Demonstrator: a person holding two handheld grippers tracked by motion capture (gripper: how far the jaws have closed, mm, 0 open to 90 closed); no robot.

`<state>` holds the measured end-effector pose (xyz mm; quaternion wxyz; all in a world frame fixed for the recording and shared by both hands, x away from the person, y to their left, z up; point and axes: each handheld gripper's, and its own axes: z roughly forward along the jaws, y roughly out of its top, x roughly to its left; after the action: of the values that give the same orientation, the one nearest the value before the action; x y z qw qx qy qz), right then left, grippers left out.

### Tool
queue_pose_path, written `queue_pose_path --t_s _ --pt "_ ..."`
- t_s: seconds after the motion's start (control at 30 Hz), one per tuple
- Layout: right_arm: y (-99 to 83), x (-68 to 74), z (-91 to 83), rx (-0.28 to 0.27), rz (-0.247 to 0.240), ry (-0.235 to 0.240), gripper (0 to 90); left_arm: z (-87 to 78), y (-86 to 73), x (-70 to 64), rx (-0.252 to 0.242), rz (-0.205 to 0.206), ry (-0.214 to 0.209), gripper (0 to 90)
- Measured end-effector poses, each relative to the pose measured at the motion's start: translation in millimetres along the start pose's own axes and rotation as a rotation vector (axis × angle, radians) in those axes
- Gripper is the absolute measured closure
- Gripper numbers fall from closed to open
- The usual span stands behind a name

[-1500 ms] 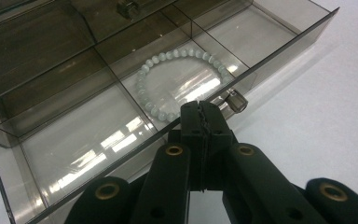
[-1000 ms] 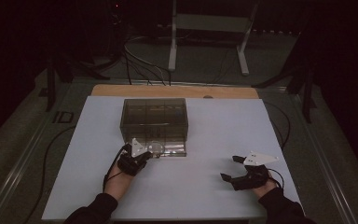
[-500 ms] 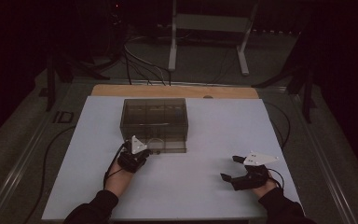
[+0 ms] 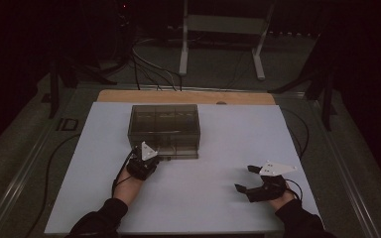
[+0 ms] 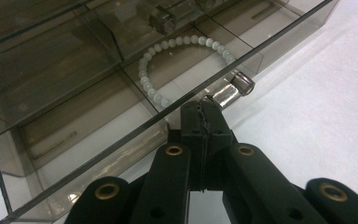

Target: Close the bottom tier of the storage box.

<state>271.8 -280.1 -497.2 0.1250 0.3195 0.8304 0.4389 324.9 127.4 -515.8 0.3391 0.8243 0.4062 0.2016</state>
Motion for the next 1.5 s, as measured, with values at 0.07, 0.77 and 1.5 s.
queue_pose_path --t_s 0.07,0.77,1.5 --pt "0.0 0.0 0.1 0.000 -0.002 0.000 13.4 0.9 0.4 0.3 -0.004 -0.008 0.000 89.9" --pt "-0.2 0.0 0.1 0.001 -0.001 0.000 13.5 7.9 5.5 4.3 -0.017 -0.002 0.010 89.9" --pt "-0.3 0.1 0.3 0.002 -0.002 0.000 13.5 12.4 7.4 7.6 -0.016 0.008 0.020 90.0"
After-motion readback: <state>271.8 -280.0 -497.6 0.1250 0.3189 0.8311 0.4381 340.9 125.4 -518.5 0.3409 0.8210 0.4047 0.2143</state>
